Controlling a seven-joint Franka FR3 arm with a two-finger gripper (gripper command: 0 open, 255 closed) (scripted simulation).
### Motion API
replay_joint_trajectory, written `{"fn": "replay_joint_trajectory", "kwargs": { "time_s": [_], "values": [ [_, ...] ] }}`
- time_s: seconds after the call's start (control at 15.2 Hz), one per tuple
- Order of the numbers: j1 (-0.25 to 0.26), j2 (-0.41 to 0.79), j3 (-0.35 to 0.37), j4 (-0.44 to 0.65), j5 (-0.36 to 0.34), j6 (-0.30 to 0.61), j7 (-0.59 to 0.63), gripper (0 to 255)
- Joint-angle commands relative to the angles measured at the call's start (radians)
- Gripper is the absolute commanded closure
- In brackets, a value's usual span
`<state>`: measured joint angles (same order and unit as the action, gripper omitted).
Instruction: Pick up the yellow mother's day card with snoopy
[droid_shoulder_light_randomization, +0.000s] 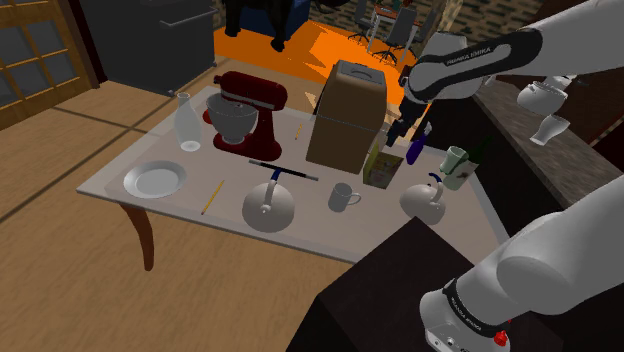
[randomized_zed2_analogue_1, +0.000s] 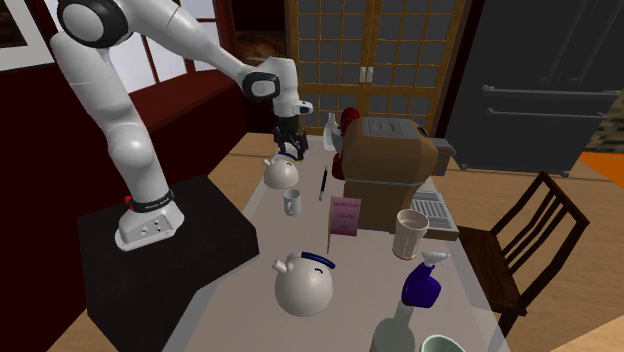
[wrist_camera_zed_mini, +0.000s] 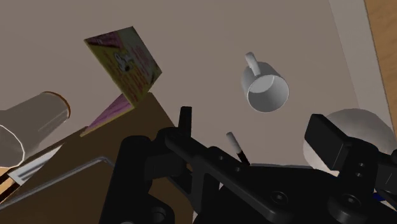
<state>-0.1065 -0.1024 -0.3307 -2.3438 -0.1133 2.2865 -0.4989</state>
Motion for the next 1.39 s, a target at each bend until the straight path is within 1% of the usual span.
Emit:
{"fn": "replay_joint_trajectory", "kwargs": {
  "time_s": [0.0, 0.2, 0.4, 0.59, 0.79, 0.99, 1.32],
  "values": [
    [-0.007, 0.076, -0.021, 0.039, 0.040, 0.035, -0.051, 0],
    [-0.026, 0.198, -0.037, 0.106, 0.116, 0.080, -0.129, 0],
    [-0.059, 0.320, -0.035, 0.185, 0.196, 0.110, -0.207, 0],
    [-0.104, 0.441, -0.018, 0.277, 0.268, 0.125, -0.276, 0],
    [-0.155, 0.560, 0.006, 0.380, 0.327, 0.129, -0.330, 0],
    [-0.203, 0.667, 0.029, 0.485, 0.367, 0.122, -0.367, 0],
    [-0.214, 0.716, 0.045, 0.489, 0.387, 0.167, -0.379, 0]
  ]
}}
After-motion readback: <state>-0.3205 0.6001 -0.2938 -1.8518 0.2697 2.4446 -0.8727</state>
